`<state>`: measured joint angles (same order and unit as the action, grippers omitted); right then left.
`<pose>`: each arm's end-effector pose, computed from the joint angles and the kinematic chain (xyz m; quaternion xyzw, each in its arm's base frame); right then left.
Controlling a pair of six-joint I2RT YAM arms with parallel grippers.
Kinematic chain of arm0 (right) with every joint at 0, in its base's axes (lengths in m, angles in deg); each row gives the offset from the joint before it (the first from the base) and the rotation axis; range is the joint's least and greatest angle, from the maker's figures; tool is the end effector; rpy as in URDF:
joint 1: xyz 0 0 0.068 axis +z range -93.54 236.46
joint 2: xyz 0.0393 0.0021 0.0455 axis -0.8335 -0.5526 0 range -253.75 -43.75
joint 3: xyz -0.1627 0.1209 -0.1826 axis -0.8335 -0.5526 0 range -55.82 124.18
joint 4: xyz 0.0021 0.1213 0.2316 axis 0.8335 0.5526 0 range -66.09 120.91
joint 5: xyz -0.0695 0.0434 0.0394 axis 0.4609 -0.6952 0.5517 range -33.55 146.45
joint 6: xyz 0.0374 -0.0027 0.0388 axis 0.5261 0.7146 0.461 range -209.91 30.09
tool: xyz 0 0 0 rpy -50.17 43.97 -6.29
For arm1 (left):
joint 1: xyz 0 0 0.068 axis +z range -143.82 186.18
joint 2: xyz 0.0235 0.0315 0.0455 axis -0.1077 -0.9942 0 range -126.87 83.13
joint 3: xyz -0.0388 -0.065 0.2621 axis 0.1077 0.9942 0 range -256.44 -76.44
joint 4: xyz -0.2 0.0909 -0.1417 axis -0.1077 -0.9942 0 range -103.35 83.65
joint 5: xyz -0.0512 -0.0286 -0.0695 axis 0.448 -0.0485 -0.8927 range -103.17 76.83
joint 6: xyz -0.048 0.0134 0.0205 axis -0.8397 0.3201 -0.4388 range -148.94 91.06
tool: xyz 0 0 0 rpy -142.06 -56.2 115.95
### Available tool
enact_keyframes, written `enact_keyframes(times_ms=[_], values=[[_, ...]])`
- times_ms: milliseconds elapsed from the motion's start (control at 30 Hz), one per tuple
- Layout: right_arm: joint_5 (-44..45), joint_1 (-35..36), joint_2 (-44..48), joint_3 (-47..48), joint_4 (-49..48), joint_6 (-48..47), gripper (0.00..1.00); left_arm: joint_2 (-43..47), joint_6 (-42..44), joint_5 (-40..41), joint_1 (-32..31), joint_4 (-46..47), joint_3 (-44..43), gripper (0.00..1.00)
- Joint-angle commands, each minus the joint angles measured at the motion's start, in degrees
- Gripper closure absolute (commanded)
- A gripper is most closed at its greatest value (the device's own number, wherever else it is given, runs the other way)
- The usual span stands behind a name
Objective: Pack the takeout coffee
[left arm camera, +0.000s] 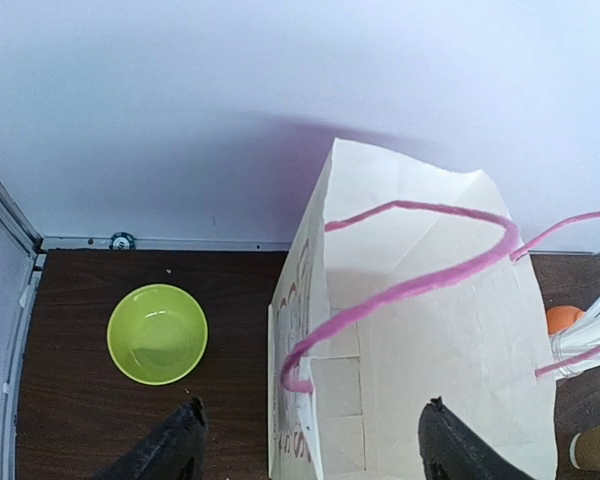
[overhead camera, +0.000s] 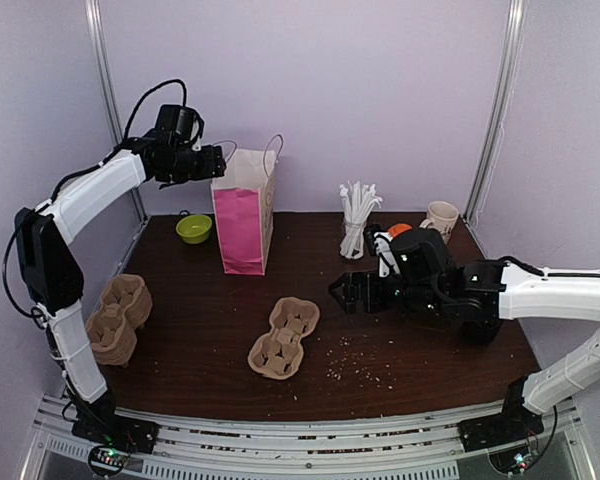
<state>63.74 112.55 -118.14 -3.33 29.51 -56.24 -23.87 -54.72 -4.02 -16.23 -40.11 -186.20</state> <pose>0.1687 0.2427 0.2815 -0.1335 0.8433 0.3268 0.4052 0.4020 -0.1597 0.3815 -0.0648 0.8661 -0.1370 0.4764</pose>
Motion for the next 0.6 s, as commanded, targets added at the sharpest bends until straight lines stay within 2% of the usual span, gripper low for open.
enact_keyframes(times_ms=[0, 100, 200, 367, 433, 567], values=[[1.37, -1.00, -0.62, 2.96, 2.76, -1.86, 0.00, -3.03, 1.48, -4.04, 0.37, -1.66, -3.06, 0.26], [1.11, -1.70, -0.95, 4.10, 3.31, -2.55, 0.00, -4.64, 1.73, -5.42, 0.39, -1.41, -3.26, 0.31], [0.82, -2.34, -1.31, 5.01, 3.66, -3.19, 0.00, -5.75, 2.06, -6.24, 0.38, -1.43, -3.73, 0.39], [0.06, -3.76, -1.62, 5.59, 3.58, -3.75, 0.00, -6.36, 2.91, -6.75, 0.41, -1.48, -4.58, 0.61], [-0.42, -4.12, -1.70, 5.74, 3.40, -3.96, 0.00, -5.70, 3.15, -6.49, 0.40, -1.40, -4.55, 0.74], [-1.27, -4.72, -2.73, 6.28, 3.35, -4.52, 0.00, -3.23, 3.22, -6.72, 0.27, -1.40, -3.00, 0.88]])
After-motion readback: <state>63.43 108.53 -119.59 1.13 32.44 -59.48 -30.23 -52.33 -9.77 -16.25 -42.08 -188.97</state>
